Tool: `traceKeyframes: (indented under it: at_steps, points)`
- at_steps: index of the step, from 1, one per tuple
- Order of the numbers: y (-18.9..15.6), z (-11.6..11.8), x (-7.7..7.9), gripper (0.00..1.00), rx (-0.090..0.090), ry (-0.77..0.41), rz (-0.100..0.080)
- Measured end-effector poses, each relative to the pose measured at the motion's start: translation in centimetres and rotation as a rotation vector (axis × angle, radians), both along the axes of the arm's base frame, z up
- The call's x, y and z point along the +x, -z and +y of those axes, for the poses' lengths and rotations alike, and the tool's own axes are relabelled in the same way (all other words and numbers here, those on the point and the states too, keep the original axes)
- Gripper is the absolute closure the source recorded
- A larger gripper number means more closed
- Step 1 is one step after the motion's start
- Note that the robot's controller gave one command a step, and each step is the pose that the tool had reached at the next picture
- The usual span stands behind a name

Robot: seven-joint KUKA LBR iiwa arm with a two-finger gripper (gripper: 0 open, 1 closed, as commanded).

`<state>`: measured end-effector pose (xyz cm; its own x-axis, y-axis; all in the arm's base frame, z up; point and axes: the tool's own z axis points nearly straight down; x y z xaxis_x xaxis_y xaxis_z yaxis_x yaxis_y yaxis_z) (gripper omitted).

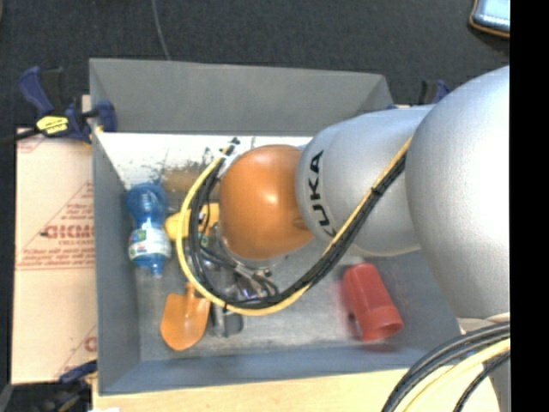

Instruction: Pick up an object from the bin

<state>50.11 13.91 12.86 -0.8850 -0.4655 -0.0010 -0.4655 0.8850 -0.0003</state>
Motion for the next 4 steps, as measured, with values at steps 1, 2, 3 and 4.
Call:
traceKeyframes:
  at_steps: [1,2,3,4]
  points:
    - [-2.5,-2.0,-0.6,0.00,0.000,-0.068,-0.009]
    - [-1.7,1.9,2.2,0.00,0.002,-0.106,-0.009]
    - [5.9,-0.1,1.8,0.00,-0.004,-0.545,-0.003]
    - [5.5,2.9,3.6,1.00,-0.002,-0.680,-0.015]
